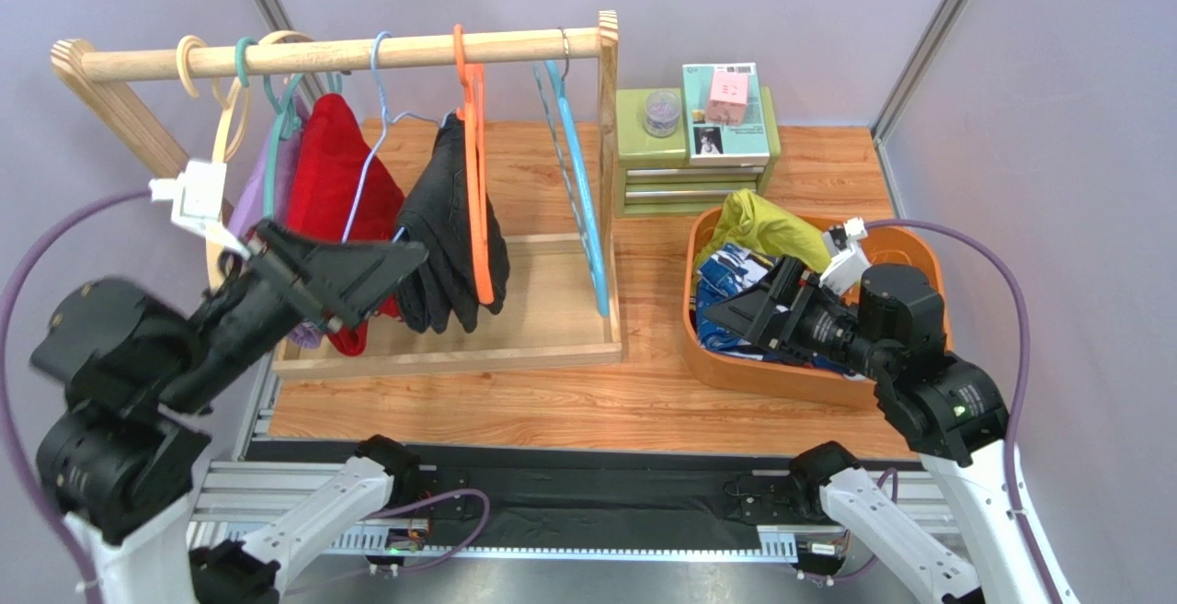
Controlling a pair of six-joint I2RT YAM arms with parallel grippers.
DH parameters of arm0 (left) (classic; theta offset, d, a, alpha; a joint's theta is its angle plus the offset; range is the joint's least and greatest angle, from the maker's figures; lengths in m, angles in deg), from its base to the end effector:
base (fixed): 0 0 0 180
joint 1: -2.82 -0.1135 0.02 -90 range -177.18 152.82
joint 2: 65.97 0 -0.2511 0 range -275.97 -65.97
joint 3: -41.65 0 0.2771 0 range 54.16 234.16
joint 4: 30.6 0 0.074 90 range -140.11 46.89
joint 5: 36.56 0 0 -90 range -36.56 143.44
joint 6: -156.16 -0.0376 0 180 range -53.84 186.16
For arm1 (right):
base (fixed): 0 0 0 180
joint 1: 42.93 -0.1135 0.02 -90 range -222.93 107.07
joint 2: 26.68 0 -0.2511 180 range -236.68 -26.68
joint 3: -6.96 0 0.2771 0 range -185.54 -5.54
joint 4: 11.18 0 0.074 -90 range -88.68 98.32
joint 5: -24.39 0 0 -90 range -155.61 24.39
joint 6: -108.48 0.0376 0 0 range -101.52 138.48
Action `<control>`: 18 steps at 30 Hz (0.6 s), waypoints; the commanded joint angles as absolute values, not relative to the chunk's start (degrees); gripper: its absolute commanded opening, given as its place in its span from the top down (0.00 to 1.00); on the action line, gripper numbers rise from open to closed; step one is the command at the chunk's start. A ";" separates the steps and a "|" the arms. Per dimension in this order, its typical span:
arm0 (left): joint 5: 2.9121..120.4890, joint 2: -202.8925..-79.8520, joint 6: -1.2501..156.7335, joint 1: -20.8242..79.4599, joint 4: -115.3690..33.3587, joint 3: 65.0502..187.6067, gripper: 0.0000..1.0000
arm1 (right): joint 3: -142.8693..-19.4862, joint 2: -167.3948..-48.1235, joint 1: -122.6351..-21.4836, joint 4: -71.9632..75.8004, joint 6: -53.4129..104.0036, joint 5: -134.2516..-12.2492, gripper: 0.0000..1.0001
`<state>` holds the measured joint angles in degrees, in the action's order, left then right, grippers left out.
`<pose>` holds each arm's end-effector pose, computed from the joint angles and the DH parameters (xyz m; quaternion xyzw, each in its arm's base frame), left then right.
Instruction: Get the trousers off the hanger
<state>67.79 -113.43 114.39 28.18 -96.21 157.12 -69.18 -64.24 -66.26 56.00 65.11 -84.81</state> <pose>0.0541 -0.0360 0.5601 -0.0478 0.6910 -0.4981 0.5217 0.1179 0.0643 0.3869 0.0878 0.8475 0.4061 0.3302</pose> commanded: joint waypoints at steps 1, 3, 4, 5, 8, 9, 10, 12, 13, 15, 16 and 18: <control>76.11 -104.49 113.88 27.96 -93.48 150.60 0.29 | -64.53 -61.93 -66.40 44.76 69.10 -88.28 0.10; 78.39 -100.97 114.76 27.96 -91.55 147.43 0.29 | -62.24 -61.66 -66.49 42.90 69.28 -89.42 0.09; 79.10 -97.21 116.16 27.96 -90.49 143.58 0.29 | -61.62 -61.57 -66.49 41.50 69.28 -89.60 0.09; 80.58 -95.25 116.95 27.96 -89.26 141.54 0.28 | -60.31 -61.57 -66.57 40.71 69.19 -89.95 0.08; 83.75 -87.87 120.21 27.96 -85.30 132.32 0.28 | -58.55 -61.57 -66.49 38.50 69.02 -91.01 0.06; 84.72 -86.11 122.48 27.96 -83.47 127.33 0.28 | -57.15 -61.48 -66.57 37.54 69.10 -91.44 0.06; 85.60 -82.79 123.80 27.96 -82.06 124.59 0.28 | -56.35 -61.31 -66.66 37.27 69.28 -91.45 0.05; 87.97 -79.43 127.57 27.96 -77.24 116.79 0.28 | -53.99 -60.96 -66.92 36.48 69.28 -91.36 0.04; 88.33 -76.19 128.64 27.96 -75.82 114.48 0.28 | -53.36 -60.35 -67.01 36.39 69.19 -91.27 0.03; 88.33 -72.06 130.40 27.96 -73.79 109.21 0.27 | -50.91 -59.47 -67.37 35.87 69.19 -90.75 0.02; 88.16 -70.81 130.67 27.96 -73.52 107.96 0.27 | -50.20 -58.42 -67.45 35.95 69.45 -90.49 0.01; 88.16 -67.83 131.37 27.96 -72.47 104.46 0.26 | -47.31 -56.75 -67.54 35.34 69.98 -89.78 0.00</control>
